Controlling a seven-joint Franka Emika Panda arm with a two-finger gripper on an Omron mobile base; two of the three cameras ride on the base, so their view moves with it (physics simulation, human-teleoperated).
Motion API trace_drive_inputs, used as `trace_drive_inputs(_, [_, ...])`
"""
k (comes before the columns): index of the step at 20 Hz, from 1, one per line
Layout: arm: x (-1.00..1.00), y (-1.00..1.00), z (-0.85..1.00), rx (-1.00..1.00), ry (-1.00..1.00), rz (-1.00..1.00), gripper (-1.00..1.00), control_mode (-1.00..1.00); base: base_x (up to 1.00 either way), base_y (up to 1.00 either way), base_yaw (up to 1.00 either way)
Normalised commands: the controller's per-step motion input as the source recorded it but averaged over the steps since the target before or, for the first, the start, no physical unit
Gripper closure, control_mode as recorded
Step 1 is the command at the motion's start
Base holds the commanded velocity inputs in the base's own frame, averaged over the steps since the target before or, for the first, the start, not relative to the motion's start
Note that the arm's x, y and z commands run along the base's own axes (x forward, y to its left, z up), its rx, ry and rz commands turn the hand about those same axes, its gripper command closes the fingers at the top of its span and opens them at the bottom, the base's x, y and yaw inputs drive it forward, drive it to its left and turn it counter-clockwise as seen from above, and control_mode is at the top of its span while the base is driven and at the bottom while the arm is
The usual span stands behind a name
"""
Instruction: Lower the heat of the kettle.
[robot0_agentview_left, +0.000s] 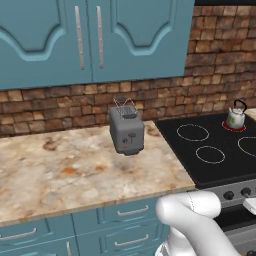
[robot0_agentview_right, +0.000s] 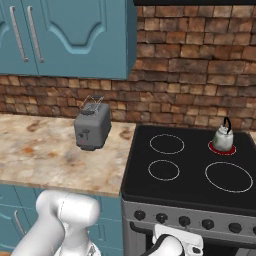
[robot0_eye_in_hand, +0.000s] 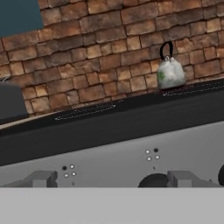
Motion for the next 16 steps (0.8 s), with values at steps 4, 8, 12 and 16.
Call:
trace_drive_inputs(4, [0.08,0.0,-0.02,0.0,0.0,0.0,-1.0,-1.0,0.0,0.0,0.0])
trace_drive_inputs(8, [0.1,-0.04,0.0,0.0,0.0,0.0,-1.0,-1.0,0.0,0.0,0.0])
trace_drive_inputs(12, [0.1,-0.06,0.0,0.0,0.0,0.0,-1.0,-1.0,0.0,0.0,0.0])
trace_drive_inputs(16, [0.06,-0.08,-0.03,0.0,0.0,0.0,-1.0,-1.0,0.0,0.0,0.0])
